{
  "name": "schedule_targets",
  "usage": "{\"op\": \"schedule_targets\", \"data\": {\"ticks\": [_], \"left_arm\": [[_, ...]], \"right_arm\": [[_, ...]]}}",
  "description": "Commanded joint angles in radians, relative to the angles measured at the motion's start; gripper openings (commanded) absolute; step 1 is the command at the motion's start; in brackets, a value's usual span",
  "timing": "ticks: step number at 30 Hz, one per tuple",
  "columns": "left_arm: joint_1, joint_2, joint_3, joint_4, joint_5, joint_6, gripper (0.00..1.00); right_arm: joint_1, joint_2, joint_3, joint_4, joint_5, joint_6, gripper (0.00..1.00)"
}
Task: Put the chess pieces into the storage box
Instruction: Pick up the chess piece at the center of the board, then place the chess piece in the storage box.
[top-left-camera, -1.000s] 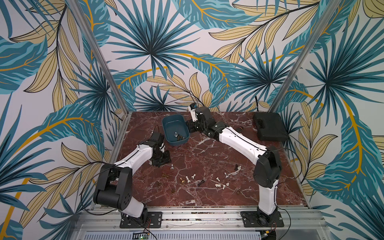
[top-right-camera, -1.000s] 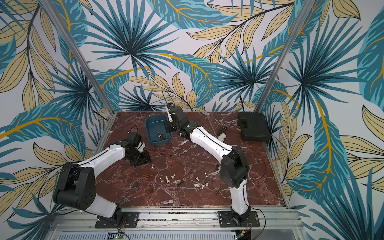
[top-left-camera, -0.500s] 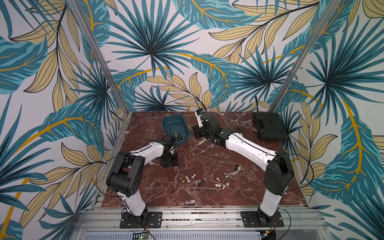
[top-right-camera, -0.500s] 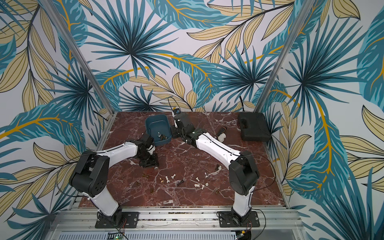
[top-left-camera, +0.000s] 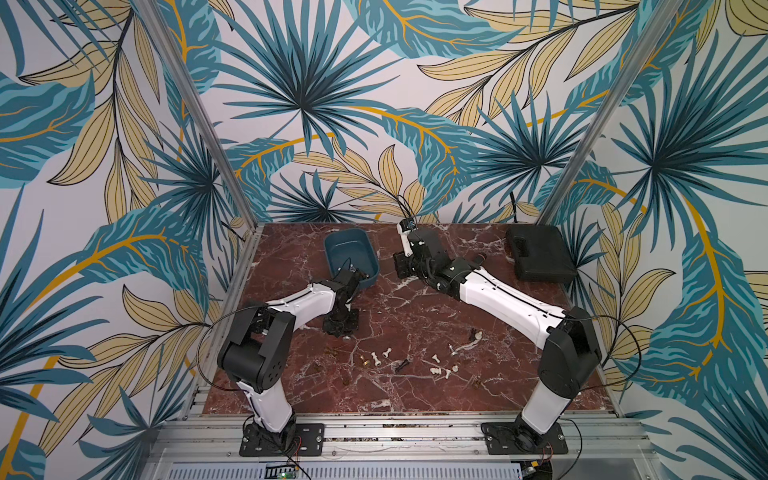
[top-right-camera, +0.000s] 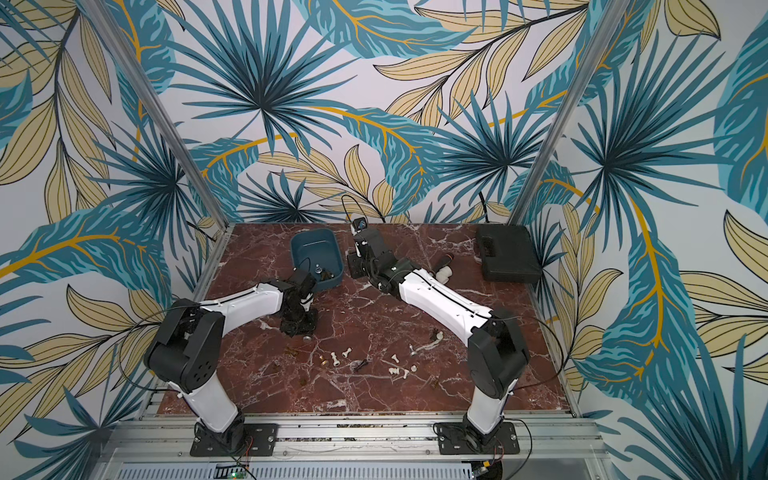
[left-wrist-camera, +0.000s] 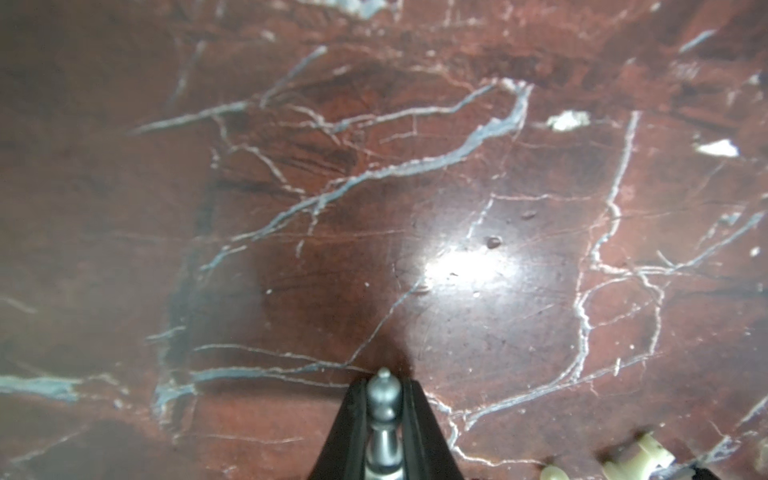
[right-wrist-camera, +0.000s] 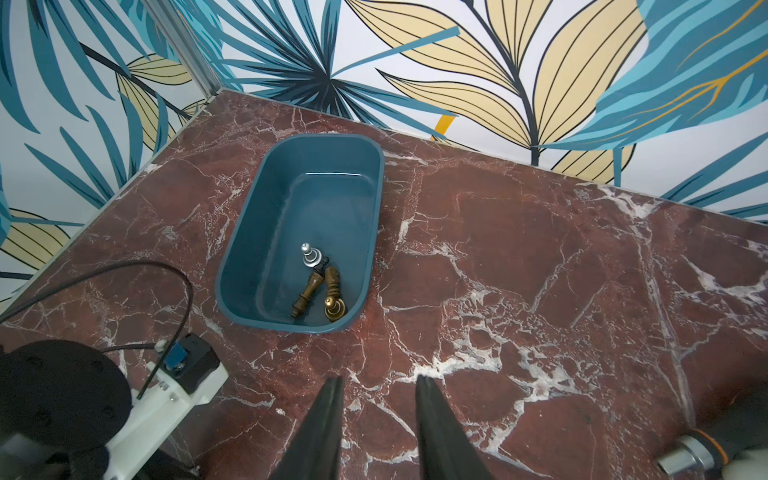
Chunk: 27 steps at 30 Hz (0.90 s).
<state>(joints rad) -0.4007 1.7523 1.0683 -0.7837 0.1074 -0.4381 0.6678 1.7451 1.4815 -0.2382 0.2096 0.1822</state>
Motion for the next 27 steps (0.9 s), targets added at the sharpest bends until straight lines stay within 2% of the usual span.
{"op": "schedule_targets", "data": {"ticks": [1,6,10,14,17,21,27], "left_arm": [[-0.008,0.012,0.022,-0.032,-0.017,-0.002,0.09],[-0.009,-0.056,0.116,-0.102,-0.063,0.004,0.01],[-0.006,-0.110,0.299,-0.174,-0.103,0.033,0.01],[0.027,-0.069,0.473,-0.185,-0.144,0.074,0.01],[0.085,0.016,0.571,-0.132,-0.151,0.106,0.01],[0.148,0.200,0.740,-0.091,-0.147,0.141,0.01],[0.173,0.443,0.963,-0.032,-0.158,0.206,0.03]], "right_arm": [[-0.004,-0.040,-0.038,0.009,0.029,-0.017,0.34],[-0.006,-0.065,-0.059,0.007,0.053,-0.009,0.34],[-0.018,-0.112,-0.103,-0.005,0.066,0.032,0.34],[-0.025,-0.171,-0.158,-0.007,0.069,0.045,0.34],[-0.028,-0.202,-0.185,-0.025,0.066,0.051,0.34],[-0.028,-0.235,-0.217,-0.050,0.060,0.073,0.34],[-0.028,-0.268,-0.258,-0.081,0.057,0.107,0.34]]}}
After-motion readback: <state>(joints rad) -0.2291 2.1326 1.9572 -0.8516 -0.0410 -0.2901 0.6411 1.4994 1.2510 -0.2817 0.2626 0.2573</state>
